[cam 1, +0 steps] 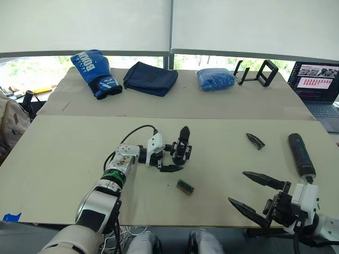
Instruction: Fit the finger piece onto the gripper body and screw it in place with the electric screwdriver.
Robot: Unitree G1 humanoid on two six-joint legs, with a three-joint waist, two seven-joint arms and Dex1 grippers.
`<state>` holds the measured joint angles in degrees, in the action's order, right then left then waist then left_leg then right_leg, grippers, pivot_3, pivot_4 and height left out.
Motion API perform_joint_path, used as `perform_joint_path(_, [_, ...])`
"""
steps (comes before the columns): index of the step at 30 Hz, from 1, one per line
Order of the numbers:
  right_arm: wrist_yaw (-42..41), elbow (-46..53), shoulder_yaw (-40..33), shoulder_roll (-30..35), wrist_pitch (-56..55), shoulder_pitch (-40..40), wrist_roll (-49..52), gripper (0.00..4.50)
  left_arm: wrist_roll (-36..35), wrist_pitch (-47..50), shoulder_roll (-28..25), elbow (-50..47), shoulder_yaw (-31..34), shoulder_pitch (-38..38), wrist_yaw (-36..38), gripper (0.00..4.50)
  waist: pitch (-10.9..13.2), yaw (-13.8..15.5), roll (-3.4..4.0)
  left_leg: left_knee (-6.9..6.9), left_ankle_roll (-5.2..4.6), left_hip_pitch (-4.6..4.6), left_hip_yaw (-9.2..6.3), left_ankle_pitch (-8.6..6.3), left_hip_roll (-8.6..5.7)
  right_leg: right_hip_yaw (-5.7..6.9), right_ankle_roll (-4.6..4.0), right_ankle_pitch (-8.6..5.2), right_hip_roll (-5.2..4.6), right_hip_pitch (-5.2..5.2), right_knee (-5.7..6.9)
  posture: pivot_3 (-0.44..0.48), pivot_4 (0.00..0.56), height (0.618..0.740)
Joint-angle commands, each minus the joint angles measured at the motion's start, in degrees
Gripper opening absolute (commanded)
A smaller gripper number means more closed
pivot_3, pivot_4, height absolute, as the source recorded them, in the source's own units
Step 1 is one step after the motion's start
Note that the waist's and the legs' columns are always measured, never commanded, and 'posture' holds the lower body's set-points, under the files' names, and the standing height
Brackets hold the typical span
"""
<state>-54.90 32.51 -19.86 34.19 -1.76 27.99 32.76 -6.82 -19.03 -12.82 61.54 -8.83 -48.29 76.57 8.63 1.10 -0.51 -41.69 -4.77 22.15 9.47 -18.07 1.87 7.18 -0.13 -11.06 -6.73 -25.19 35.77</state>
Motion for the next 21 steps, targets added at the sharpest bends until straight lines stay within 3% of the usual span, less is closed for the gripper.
perform_joint_path(1, [0.14,1.61,-1.64,0.43,-0.64,-0.04,0.57,4.50,0.47,-1.76,1.11,0.19,0.72,-0.39,0.23,3.60,0.00,-0.01,0.00,0.00,0.00,0.00,0.00,0.00,0.00,0.00,0.00,0.00,0.00,0.00,0.00,0.000,0.150,0.740])
perform_joint_path(4, [0.13,1.50,-1.71,0.62,-0.50,-0.13,0.59,4.50,0.62,-3.43,1.41,-0.68,1.39,0.51,-1.76,2.31,0.00,-0.01,-0.01,-0.02,-0.01,0.03,0.00,-0.01,-0.01,0.00,0.01,0.01,-0.01,-0.01,-0.02,0.000,0.150,0.740])
perform_joint_path(12, [0.27,0.42,-0.50,0.47,-0.06,-2.00,0.81,4.50,0.46,0.55,1.14,-10.37,1.11,5.93,-5.83,2.30,0.00,-0.25,0.00,-0.03,-0.05,-0.01,-0.02,-0.02,-0.02,-0.01,0.04,0.03,-0.07,0.01,0.00,0.000,0.150,0.740])
perform_joint_path(21, [-0.13,-1.36,2.08,-0.47,-1.53,-4.77,-0.49,4.50,0.09,13.74,0.40,-28.33,0.35,13.24,-12.93,2.30,0.00,-0.39,0.01,-0.03,-0.03,0.00,0.00,-0.02,-0.02,-0.03,0.07,0.02,-0.07,0.01,0.00,0.000,0.150,0.740])
